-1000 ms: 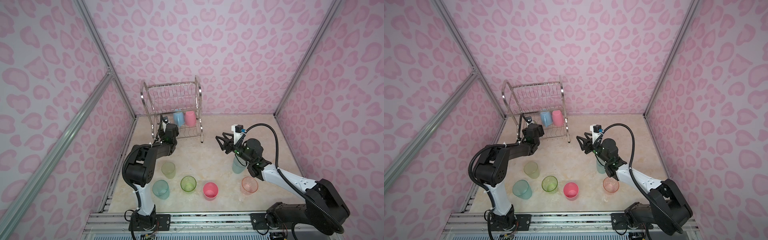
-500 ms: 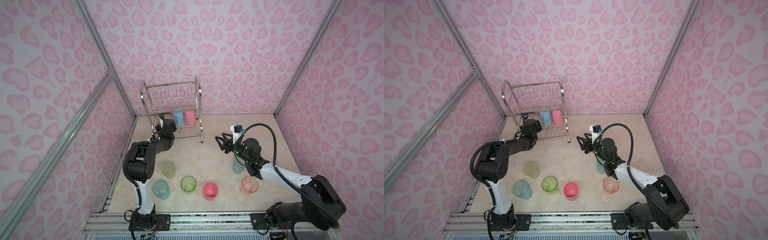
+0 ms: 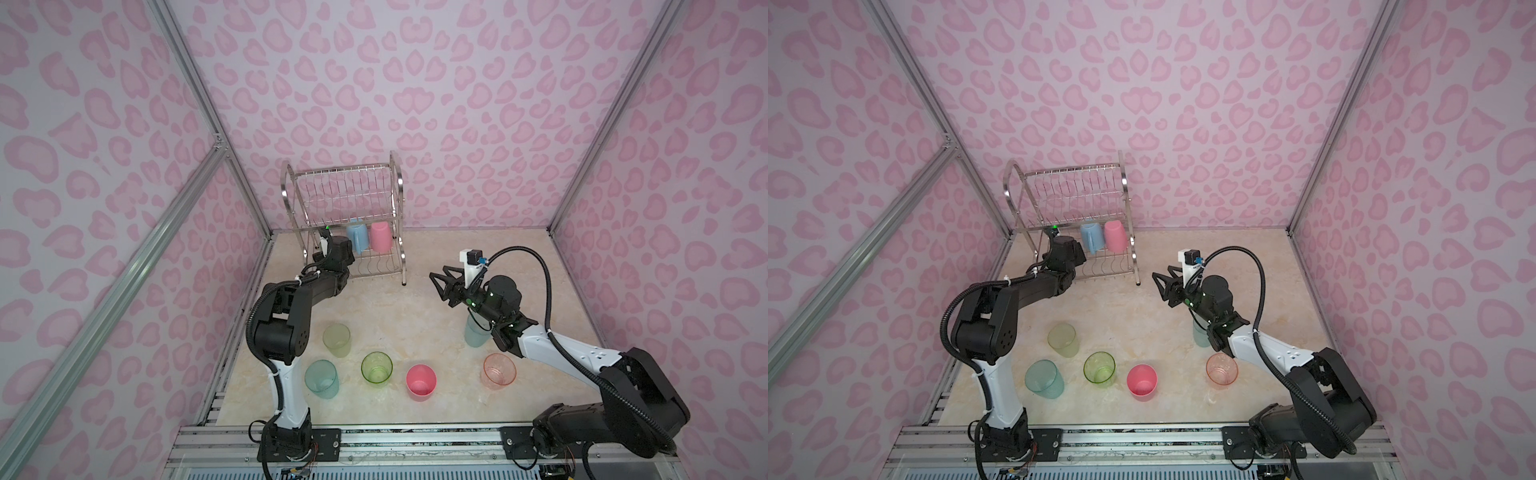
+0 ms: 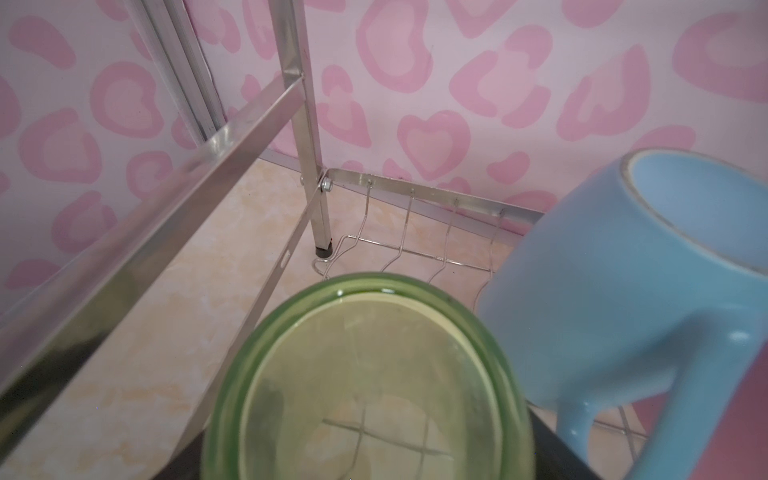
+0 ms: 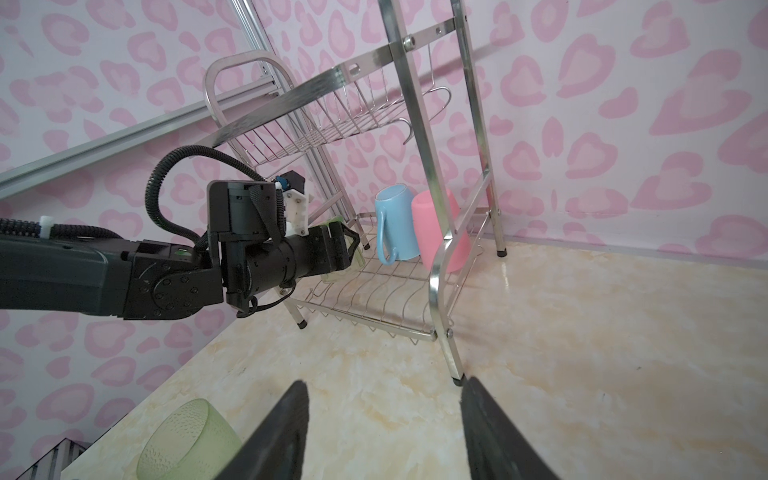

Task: Load the cups into the dish rack
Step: 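Lower the green cup upside down into the rack beside the blue mug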

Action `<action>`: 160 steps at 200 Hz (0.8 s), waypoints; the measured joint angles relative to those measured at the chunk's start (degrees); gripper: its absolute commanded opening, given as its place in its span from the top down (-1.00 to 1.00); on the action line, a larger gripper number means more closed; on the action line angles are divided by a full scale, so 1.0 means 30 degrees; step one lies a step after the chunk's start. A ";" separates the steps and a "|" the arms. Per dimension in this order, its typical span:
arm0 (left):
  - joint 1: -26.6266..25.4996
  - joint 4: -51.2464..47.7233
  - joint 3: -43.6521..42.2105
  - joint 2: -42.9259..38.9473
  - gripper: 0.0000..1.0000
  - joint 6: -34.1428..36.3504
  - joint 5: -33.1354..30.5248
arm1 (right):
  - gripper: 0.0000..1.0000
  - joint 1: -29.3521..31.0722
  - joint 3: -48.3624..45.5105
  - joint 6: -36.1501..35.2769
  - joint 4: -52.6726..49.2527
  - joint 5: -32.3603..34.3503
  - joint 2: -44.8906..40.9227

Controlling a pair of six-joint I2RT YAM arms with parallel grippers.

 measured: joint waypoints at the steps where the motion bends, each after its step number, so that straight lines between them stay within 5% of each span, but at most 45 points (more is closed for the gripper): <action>1: 0.0000 0.0000 0.0000 0.0000 -0.41 0.0000 0.0000 | -0.17 0.0000 0.0000 0.0000 0.0000 0.0000 0.0007; 148: 0.0015 -0.2135 0.0714 0.0168 -0.70 -0.0787 0.0262 | -0.19 -0.0015 -0.0109 0.0124 0.0379 -0.0197 -0.0233; 160: 0.0000 -0.2280 0.0699 0.0138 -0.84 -0.0758 0.0277 | -0.19 -0.0015 -0.0109 0.0124 0.0364 -0.0211 -0.0233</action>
